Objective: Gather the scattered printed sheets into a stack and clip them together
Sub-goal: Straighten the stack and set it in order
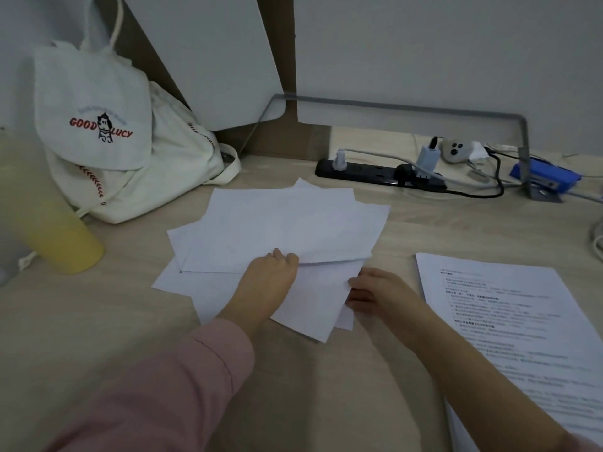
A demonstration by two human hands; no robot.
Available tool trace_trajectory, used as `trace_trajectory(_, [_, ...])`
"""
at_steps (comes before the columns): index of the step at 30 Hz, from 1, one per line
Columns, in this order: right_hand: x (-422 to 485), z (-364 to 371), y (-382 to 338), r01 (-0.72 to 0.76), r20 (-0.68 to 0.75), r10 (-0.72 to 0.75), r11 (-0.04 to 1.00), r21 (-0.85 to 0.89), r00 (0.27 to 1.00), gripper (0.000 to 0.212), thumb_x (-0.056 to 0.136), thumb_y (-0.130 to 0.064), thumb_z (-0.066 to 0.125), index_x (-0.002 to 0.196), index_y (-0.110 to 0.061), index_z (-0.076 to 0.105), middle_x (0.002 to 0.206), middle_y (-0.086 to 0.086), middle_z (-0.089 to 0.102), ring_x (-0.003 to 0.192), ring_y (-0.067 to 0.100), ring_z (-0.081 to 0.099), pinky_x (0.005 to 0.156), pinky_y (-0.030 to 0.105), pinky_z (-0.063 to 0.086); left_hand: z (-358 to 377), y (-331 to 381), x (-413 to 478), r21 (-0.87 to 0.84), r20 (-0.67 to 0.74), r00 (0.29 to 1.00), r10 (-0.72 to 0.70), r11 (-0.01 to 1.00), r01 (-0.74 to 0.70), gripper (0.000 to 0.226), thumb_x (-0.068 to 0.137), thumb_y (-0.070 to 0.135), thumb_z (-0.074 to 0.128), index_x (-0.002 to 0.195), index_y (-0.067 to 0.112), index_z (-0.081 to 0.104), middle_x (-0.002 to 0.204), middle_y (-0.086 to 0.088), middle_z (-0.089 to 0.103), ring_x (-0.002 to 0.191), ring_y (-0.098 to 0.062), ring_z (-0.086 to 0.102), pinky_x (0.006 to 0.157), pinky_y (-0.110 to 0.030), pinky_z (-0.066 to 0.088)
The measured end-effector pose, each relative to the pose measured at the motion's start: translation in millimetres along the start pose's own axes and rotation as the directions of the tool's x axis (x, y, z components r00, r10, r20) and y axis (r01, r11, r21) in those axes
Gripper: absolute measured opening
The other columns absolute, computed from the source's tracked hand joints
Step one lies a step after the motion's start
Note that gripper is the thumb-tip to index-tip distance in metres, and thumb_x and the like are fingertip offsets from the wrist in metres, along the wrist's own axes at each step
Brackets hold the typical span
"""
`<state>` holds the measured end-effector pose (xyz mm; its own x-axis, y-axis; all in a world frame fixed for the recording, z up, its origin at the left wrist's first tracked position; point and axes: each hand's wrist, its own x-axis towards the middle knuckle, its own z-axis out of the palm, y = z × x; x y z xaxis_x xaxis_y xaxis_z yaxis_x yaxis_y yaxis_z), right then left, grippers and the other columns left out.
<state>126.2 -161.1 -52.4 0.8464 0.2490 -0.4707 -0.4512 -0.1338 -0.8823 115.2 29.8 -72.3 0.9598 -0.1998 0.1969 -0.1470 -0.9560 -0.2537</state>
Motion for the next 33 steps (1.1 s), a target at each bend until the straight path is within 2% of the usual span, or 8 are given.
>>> trace_trajectory(3, [-6,14,0,0.059,-0.027,-0.062,0.993,-0.101,0.998,0.016,0.089,-0.004,0.052,0.101,-0.002,0.061,0.093,0.013,0.067,0.073,0.02,0.062,0.054,0.015,0.052,-9,-5,-6,-0.25,0.035,0.982,-0.186,0.95,0.189,0.009,0.077,0.011,0.068,0.077,0.009,0.059,0.061,-0.004,0.062,0.048,-0.019,0.054,0.04,-0.025,0.024])
trace_trajectory(5, [-8,18,1,0.098,-0.056,-0.107,0.985,-0.142,0.993,0.014,0.089,-0.003,0.048,0.097,-0.007,0.06,0.086,0.005,0.065,0.071,0.014,0.06,0.053,0.015,0.049,-15,-7,-14,-0.522,0.093,0.929,-0.359,0.777,0.352,0.024,0.098,0.024,0.039,0.078,0.014,0.047,0.065,-0.003,0.055,0.057,-0.02,0.048,0.049,-0.029,0.026])
trace_trajectory(10, [-19,12,-1,0.2,-0.205,-0.233,0.965,-0.168,0.951,0.023,0.093,-0.006,0.043,0.111,-0.012,0.056,0.097,0.001,0.063,0.085,0.016,0.061,0.074,0.027,0.049,-47,-12,-45,-0.927,0.372,0.814,-0.447,-0.14,0.347,0.026,0.098,0.026,0.042,0.081,0.013,0.057,0.083,-0.001,0.062,0.076,-0.017,0.059,0.062,-0.025,0.047])
trace_trajectory(15, [-46,-11,-18,0.322,-0.343,-0.384,0.919,-0.226,0.857,0.019,0.095,-0.013,0.044,0.104,-0.02,0.059,0.101,0.004,0.062,0.092,0.022,0.058,0.083,0.032,0.043,-73,-17,-77,-0.816,0.475,0.768,-0.43,-0.541,0.202,0.022,0.096,0.023,0.044,0.095,0.027,0.065,0.088,0.009,0.074,0.076,-0.011,0.071,0.063,-0.029,0.052])
trace_trajectory(22, [-92,-30,-46,0.518,-0.451,-0.667,0.745,-0.42,0.593,0.022,0.098,-0.02,0.04,0.106,-0.01,0.059,0.086,0.013,0.059,0.082,0.036,0.056,0.067,0.03,0.04,-70,-23,-120,-0.715,0.522,0.659,-0.542,-0.7,-0.009,0.028,0.098,0.021,0.039,0.119,0.018,0.058,0.108,0.001,0.069,0.085,-0.008,0.069,0.059,-0.02,0.056])
trace_trajectory(27, [-115,-6,-45,0.525,-0.148,-0.905,0.357,-0.773,0.399,0.03,0.096,-0.01,0.043,0.119,-0.017,0.061,0.088,-0.006,0.06,0.076,0.008,0.05,0.065,0.01,0.037,-54,-10,-147,-0.688,0.622,0.556,-0.552,-0.723,0.052,0.03,0.099,0.016,0.04,0.125,0.011,0.055,0.114,-0.006,0.067,0.102,-0.021,0.065,0.082,-0.035,0.051])
trace_trajectory(30, [-114,16,-20,0.488,0.11,-0.909,0.111,-0.866,0.402,0.04,0.086,-0.006,0.048,0.122,-0.019,0.062,0.115,0.007,0.066,0.102,0.022,0.06,0.081,0.027,0.044,-48,1,-159,-0.668,0.65,0.58,-0.49,-0.733,0.129,0.025,0.096,0.01,0.044,0.116,0.008,0.059,0.108,-0.009,0.069,0.098,-0.023,0.066,0.078,-0.034,0.052])
trace_trajectory(33, [-102,34,18,0.462,0.307,-0.81,-0.05,-0.885,0.5,0.042,0.07,-0.007,0.059,0.109,-0.018,0.069,0.106,0.011,0.071,0.095,0.026,0.068,0.077,0.035,0.053,-45,11,-171,-0.644,0.671,0.598,-0.439,-0.745,0.175,0.019,0.093,0.005,0.048,0.106,0.007,0.062,0.109,-0.015,0.069,0.1,-0.028,0.065,0.079,-0.037,0.052])
